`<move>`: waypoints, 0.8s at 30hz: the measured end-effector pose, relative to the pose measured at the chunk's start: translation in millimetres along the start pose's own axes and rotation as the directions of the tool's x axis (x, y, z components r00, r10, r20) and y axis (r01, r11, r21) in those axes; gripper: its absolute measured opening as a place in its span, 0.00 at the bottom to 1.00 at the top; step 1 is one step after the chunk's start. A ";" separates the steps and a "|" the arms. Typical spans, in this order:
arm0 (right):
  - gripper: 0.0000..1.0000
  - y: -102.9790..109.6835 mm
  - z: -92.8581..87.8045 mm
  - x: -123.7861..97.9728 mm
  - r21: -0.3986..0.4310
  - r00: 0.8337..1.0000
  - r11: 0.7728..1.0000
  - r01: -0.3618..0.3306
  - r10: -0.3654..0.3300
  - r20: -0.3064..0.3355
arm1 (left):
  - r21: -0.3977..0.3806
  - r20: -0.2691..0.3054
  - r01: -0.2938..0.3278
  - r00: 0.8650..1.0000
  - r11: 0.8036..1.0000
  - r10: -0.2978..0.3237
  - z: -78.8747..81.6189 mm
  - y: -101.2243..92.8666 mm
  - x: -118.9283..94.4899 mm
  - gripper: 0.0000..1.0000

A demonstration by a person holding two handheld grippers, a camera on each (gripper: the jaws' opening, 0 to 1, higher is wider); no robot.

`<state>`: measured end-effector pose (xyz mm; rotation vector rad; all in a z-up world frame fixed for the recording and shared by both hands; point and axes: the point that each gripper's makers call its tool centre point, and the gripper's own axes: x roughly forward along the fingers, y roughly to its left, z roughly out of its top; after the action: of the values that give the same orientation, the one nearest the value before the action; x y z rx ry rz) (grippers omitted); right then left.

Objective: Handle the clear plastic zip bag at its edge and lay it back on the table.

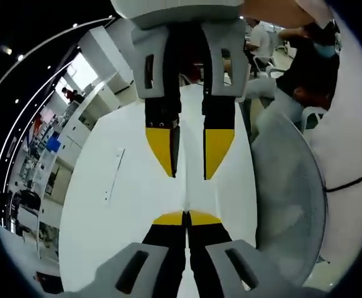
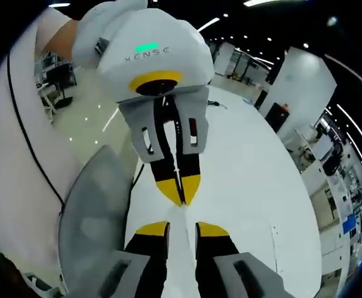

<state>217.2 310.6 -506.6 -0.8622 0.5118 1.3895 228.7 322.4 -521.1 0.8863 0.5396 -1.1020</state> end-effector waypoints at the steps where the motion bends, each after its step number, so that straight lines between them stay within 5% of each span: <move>1: 0.13 0.2 0.8 1.6 0.001 1.000 1.000 -0.001 0.001 0.001 | 0.006 -0.002 -0.001 1.000 1.000 0.001 -0.1 -0.2 -0.3 0.00; 24: 0.09 2.3 8.3 13.2 -0.031 1.000 0.999 -0.010 0.010 0.002 | 0.018 -0.009 0.002 1.000 1.000 -0.002 2.8 -4.1 -0.3 0.00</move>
<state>215.5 325.3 -512.1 -0.8846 0.4945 1.4103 224.6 319.5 -520.7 0.9069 0.5392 -1.1066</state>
